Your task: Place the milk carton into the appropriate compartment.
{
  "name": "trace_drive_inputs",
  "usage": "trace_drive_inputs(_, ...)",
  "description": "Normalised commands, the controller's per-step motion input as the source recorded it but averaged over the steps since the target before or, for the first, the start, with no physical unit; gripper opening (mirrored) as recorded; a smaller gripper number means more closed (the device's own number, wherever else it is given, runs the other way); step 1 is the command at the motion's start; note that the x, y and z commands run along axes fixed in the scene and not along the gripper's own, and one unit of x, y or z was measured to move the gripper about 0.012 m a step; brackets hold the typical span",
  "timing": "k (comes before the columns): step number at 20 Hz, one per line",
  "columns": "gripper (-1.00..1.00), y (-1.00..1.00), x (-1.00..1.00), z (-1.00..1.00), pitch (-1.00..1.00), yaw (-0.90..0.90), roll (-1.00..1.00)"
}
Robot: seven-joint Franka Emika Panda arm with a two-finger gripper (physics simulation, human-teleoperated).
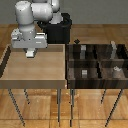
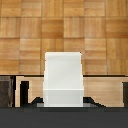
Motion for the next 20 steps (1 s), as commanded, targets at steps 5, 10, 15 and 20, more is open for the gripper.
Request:
trace_drive_inputs(5,-1.0,1.0,0.0,0.0,0.0,0.0,0.0)
trace_drive_inputs(10,-1.0,1.0,0.0,0.0,0.0,0.0,0.0)
trace_drive_inputs(15,-1.0,1.0,0.0,0.0,0.0,0.0,0.0)
trace_drive_inputs(20,-1.0,1.0,0.0,0.0,0.0,0.0,0.0)
